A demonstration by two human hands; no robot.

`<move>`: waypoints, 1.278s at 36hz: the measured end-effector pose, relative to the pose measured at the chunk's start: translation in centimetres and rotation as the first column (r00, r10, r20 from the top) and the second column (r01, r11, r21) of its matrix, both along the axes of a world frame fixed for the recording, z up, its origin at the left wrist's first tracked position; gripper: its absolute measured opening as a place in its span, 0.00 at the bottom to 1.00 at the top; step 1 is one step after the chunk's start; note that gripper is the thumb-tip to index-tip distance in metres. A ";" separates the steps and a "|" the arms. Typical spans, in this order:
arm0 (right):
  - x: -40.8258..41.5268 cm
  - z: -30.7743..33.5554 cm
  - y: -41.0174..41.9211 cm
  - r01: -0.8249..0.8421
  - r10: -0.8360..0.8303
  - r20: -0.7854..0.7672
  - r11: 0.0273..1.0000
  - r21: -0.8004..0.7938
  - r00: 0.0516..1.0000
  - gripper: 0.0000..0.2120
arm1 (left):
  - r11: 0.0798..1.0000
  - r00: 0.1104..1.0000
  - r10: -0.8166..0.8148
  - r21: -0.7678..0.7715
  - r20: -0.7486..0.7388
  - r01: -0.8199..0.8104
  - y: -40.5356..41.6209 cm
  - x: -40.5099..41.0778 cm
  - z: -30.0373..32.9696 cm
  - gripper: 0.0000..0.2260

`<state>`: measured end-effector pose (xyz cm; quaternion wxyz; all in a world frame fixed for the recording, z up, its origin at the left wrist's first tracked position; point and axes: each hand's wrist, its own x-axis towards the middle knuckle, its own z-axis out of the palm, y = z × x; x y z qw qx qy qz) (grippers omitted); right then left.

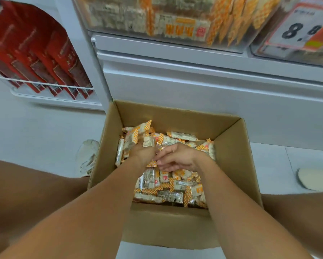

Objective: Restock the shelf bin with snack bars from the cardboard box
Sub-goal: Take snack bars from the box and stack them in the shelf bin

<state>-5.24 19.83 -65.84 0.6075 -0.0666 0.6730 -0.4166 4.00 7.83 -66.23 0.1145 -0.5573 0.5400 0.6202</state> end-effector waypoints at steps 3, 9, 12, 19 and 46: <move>-2.2 -1.4 0.1 0.149 -0.133 -0.338 0.989 0.022 0.932 0.12 | 0.997 0.998 0.016 -0.074 0.053 -0.012 -0.2 0.2 -0.7 0.26; -2.8 -4.1 -0.6 -0.059 0.420 -0.742 0.886 0.461 0.523 0.32 | 0.980 0.999 0.045 0.195 0.000 -0.044 0.5 1.5 -0.6 0.15; -1.7 -4.9 -0.5 -0.117 0.532 -0.695 0.826 0.551 0.484 0.25 | 0.972 0.997 0.060 0.232 -0.051 -0.046 0.6 1.7 -0.3 0.17; -1.1 -4.0 1.0 0.124 -0.072 -0.490 0.989 0.075 0.869 0.18 | 0.973 0.986 0.093 0.222 -0.142 -0.060 0.4 1.4 -0.3 0.16; -4.4 -6.2 1.3 0.136 0.420 -0.824 0.856 0.499 0.380 0.10 | 0.928 0.974 0.144 0.365 -0.177 -0.071 0.3 1.3 -1.3 0.38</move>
